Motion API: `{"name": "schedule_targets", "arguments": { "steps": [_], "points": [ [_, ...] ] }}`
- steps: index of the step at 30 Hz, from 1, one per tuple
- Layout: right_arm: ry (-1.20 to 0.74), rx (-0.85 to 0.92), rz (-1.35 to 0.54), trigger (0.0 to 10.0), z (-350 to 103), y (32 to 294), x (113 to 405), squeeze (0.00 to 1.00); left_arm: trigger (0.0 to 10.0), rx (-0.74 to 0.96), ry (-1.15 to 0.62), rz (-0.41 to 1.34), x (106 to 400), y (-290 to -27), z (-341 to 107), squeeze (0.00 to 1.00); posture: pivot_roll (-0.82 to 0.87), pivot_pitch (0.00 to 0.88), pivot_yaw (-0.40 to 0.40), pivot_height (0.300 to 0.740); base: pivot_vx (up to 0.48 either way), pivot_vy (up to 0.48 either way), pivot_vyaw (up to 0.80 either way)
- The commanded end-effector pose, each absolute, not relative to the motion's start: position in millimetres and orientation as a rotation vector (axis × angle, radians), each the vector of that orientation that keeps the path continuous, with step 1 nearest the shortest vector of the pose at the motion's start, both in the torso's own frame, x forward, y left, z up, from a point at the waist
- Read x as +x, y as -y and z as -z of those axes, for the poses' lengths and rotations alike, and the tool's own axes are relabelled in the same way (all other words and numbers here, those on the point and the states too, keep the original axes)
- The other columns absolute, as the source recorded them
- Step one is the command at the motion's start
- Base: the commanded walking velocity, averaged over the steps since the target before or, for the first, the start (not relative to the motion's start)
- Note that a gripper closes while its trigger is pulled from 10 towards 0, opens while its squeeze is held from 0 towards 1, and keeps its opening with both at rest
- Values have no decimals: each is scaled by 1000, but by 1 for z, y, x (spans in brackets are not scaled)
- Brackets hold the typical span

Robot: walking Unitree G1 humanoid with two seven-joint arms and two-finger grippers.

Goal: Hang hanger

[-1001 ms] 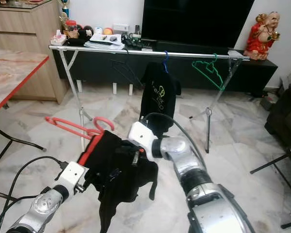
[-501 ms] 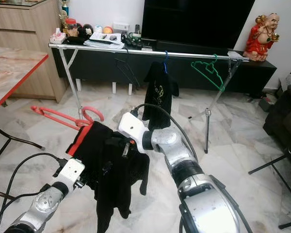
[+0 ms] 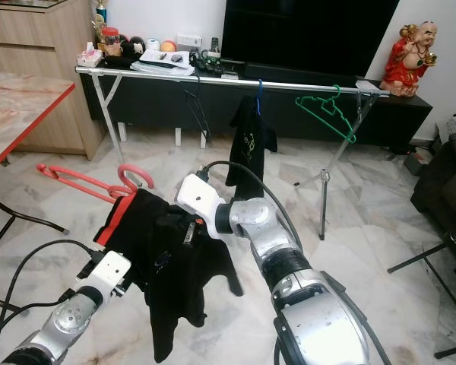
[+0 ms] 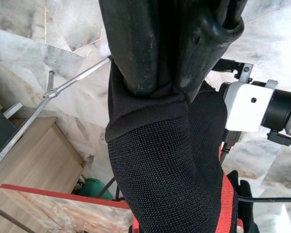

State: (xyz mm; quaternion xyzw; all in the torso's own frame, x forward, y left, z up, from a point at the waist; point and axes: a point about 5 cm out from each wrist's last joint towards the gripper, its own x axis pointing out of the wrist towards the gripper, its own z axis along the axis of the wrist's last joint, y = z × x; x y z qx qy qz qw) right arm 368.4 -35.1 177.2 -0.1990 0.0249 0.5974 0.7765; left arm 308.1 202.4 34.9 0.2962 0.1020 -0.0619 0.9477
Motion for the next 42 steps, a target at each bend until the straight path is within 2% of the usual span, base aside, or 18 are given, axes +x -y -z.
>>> {"name": "schedule_targets", "arguments": {
  "steps": [1, 13, 27, 34, 35, 36, 37, 38, 42],
  "points": [
    [5, -419, -1276, 0, -192, 35, 373, 0, 10000, 632, -215, 130, 309, -199, -33, 0, 59, 0, -131, 740, 0, 0, 0],
    [32, -416, -1276, 0, -201, 29, 374, 0, 10000, 672, -273, 150, 305, -190, -21, 0, 57, 0, -133, 740, 0, 0, 0],
    [43, -403, -1321, 0, -198, 27, 370, 0, 10000, 641, -229, -96, 316, -204, -36, 0, 46, 0, -135, 740, 0, 0, 0],
    [42, -401, -1330, 0, -197, 26, 369, 0, 10000, 599, -221, -84, 318, -198, -37, 0, 45, 0, -136, 740, 0, 0, 0],
    [42, -400, -1331, 0, -197, 26, 369, 0, 9176, 596, -221, -75, 318, -196, -37, 0, 46, 0, -137, 740, 0, 0, 0],
    [42, -400, -1331, 0, -197, 26, 369, 0, 9176, 595, -220, -70, 318, -195, -37, 0, 46, 0, -137, 740, 0, 0, 0],
    [44, -400, -1332, 0, -198, 25, 369, 0, 1255, 590, -221, -52, 318, -191, -35, 0, 45, 0, -137, 740, 0, 0, 0],
    [45, -399, -1332, 0, -198, 25, 369, 0, 235, 586, -222, -43, 317, -190, -35, 0, 45, 0, -138, 740, 0, 0, 0],
    [49, -396, -1331, 0, -200, 24, 369, 0, 0, 565, -218, -20, 316, -186, -33, 0, 43, 0, -138, 740, 0, 0, 0]
  ]
}}
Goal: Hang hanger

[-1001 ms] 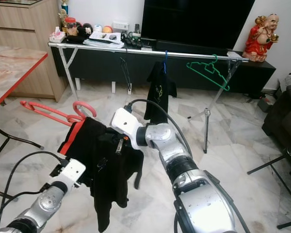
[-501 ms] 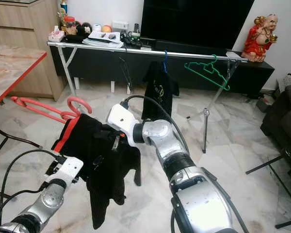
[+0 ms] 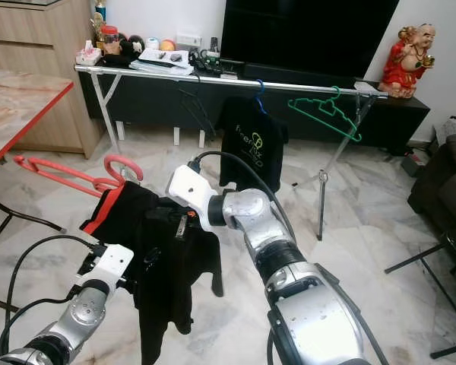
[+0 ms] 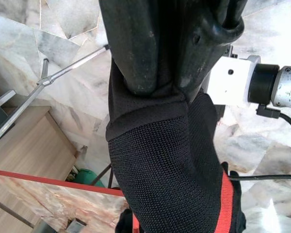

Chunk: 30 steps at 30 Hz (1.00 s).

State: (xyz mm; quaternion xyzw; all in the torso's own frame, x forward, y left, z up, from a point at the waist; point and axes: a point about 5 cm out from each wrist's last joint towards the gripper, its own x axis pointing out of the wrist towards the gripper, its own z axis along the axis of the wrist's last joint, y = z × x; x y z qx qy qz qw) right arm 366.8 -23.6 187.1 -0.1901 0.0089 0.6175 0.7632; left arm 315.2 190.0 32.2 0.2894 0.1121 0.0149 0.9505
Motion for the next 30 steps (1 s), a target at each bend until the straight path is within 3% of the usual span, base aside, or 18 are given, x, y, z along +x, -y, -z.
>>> {"name": "schedule_targets", "arguments": {
  "steps": [1, 30],
  "points": [
    [53, -395, -1330, 0, -202, 23, 370, 0, 0, 565, -217, -12, 316, -185, -33, 0, 42, 0, -138, 740, 0, 0, 0],
    [52, -383, -1326, 0, -200, 25, 369, 0, 0, 510, -231, -77, 316, -192, -34, 0, 37, 0, -133, 740, 0, 0, 0]
  ]
}}
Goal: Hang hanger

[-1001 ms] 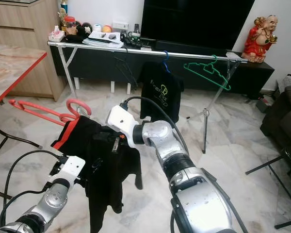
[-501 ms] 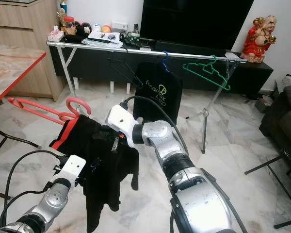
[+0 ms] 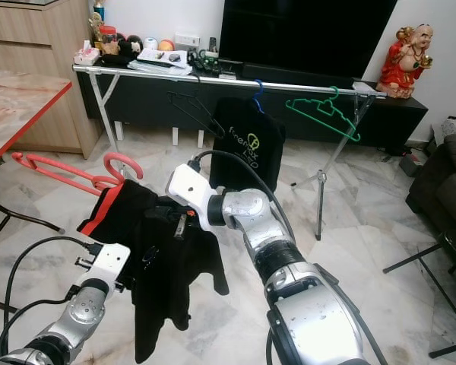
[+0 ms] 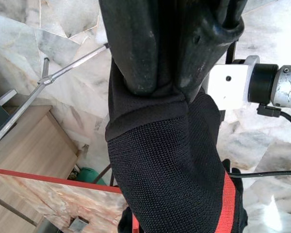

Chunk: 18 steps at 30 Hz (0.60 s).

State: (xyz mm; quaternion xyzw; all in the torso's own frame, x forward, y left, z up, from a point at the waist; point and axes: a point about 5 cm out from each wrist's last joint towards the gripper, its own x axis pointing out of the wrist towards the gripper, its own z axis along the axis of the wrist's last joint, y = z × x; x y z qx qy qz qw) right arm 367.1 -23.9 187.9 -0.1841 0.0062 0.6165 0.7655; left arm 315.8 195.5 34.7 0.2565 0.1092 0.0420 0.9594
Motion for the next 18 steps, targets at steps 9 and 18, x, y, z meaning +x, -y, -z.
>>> {"name": "schedule_targets", "arguments": {
  "steps": [9, 18],
  "points": [
    [21, -390, -1324, 0, -191, 34, 368, 0, 0, 331, -282, -183, 312, -206, -30, 0, 36, 0, -134, 740, 0, 0, 0],
    [-35, -399, -1328, 0, -172, 51, 365, 0, 0, 205, -366, -230, 298, -219, -15, 0, 33, 0, -127, 740, 0, 0, 0]
  ]
}}
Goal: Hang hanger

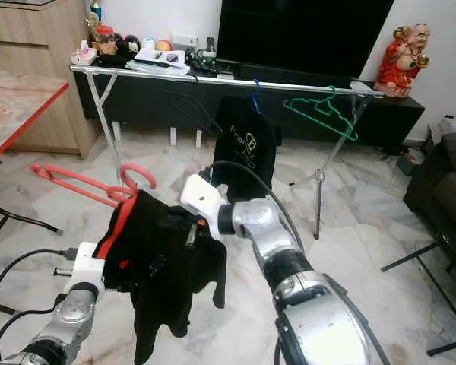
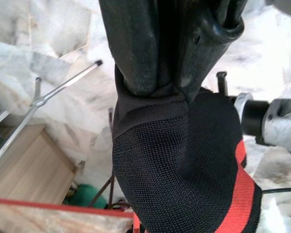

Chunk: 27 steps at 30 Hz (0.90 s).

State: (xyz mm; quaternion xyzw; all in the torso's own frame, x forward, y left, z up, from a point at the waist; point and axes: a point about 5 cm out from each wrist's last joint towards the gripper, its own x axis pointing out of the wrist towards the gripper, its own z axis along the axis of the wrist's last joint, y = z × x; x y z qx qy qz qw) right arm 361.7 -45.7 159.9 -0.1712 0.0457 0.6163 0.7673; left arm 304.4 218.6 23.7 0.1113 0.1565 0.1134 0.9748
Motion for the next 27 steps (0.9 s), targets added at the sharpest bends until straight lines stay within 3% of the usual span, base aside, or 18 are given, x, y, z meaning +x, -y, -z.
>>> {"name": "schedule_targets", "arguments": {
  "steps": [1, 4, 11, 13, 22, 27],
  "points": [
    [-43, -410, -1332, 0, -170, 54, 364, 0, 0, 197, -378, -226, 297, -220, -13, 0, 35, 0, -128, 740, 0, 0, 0],
    [-125, -473, -1340, 0, -152, 87, 360, 0, 0, 202, -416, -210, 287, -227, -5, 0, 38, 0, -128, 740, 0, 0, 0],
    [-213, -530, -1331, 0, -141, 122, 356, 0, 0, 200, -444, -212, 279, -234, 0, 0, 31, 0, -120, 740, 0, 0, 0],
    [-282, -582, -1259, 0, -135, 151, 355, 0, 0, 206, -460, -201, 274, -238, 4, 0, 29, 0, -112, 740, 0, 0, 0],
    [-437, -708, -1287, 0, -126, 187, 345, 0, 0, 229, -479, -192, 268, -248, 5, 0, 22, 0, -99, 740, 0, 0, 0],
    [-482, -678, -1350, 0, -124, 195, 338, 0, 0, 235, -483, -188, 268, -249, 5, 0, 24, 0, -98, 740, 0, 0, 0]
  ]
}}
